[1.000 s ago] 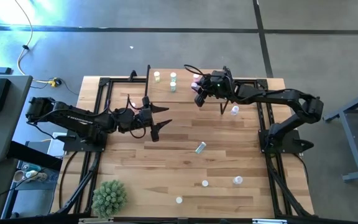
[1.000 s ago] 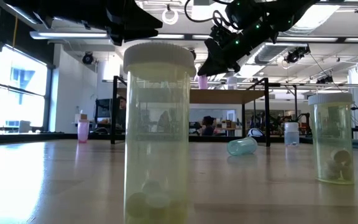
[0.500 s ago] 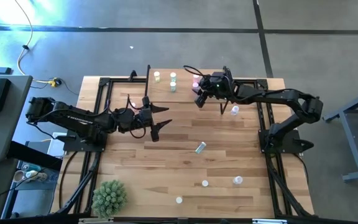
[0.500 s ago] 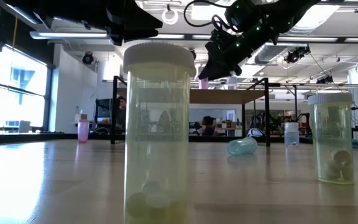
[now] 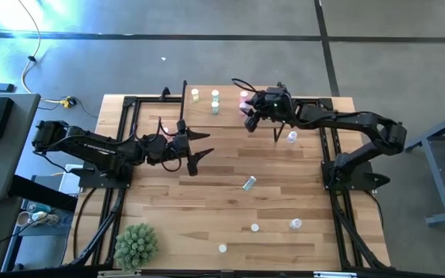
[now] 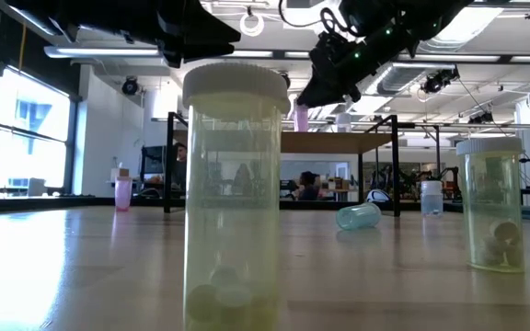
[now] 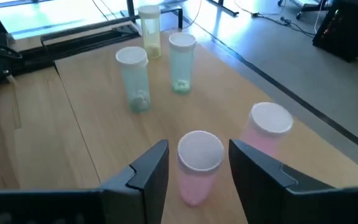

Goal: Pick and place medicine bottles onto shelf by color
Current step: Put the right yellow pill bottle and align it with the other yellow pill bottle on the shelf

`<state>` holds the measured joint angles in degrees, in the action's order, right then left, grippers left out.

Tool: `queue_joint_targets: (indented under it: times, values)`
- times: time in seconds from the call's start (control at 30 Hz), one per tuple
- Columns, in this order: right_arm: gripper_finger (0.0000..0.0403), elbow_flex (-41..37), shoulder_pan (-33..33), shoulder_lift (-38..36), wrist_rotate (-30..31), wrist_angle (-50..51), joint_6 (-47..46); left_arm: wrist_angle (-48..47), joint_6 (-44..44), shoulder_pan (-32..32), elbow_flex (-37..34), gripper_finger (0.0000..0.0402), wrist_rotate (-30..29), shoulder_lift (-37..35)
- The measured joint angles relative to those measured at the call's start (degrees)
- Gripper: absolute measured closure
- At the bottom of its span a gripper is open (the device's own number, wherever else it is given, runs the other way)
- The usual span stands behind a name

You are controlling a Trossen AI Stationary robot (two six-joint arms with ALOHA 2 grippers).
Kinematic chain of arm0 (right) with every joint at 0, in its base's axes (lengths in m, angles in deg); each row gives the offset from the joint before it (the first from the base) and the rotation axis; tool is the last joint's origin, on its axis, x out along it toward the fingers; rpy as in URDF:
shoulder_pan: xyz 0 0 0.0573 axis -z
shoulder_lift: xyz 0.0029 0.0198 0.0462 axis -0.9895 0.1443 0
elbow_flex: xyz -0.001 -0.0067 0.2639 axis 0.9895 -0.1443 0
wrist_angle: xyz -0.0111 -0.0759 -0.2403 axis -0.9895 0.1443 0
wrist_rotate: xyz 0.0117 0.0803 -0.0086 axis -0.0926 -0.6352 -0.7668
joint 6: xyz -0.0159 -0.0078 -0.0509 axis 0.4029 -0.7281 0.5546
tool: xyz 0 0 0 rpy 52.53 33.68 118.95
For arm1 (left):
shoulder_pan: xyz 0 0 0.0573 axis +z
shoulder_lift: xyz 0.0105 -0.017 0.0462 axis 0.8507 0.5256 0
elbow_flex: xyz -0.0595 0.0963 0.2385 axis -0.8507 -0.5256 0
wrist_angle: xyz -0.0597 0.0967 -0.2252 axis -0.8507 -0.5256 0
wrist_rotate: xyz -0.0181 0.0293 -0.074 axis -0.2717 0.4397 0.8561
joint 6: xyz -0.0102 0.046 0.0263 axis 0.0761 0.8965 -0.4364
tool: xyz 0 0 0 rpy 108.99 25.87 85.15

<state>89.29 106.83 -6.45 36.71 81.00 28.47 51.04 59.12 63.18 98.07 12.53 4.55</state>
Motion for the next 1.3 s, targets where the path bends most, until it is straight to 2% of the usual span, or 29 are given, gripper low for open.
queue_joint_targets:
  times: [0.17,0.37,0.6,0.73,0.87,1.1,1.3]
  values:
    - [0.0244,0.02,0.0,-2.48,-0.11,1.36,0.04,-1.2,-0.32,0.0,0.02,0.0167,0.11,0.0]
    - [0.0244,0.07,-1.43,-6.89,-2.04,6.53,-1.15,-6.94,-2.86,0.06,0.02,0.0167,0.2,-1.61]
    - [0.0244,0.07,-4.13,-9.5,-2.4,8.33,-2.92,-9.66,-2.86,3.26,0.02,0.0167,0.5,-4.15]
    - [0.0244,0.09,-4.36,-10.15,-2.7,8.5,-5.13,-11.83,-3.87,6.2,0.04,0.0167,5.26,-6.33]
    - [0.0244,0.09,-5.46,-11.16,-6.49,9.01,-7.53,-16.55,-7.8,7.72,0.04,0.0167,9.04,-7.97]
    - [0.0244,0.09,-11.08,-11.81,-9.94,10.77,-9.04,-26.18,-9.72,6.45,0.04,0.0167,9.75,-8.78]
    - [0.0244,0.09,-15.83,-11.79,-7.05,16.56,-10.74,-32.6,-14.71,3.08,0.04,0.0167,8.69,-8.77]
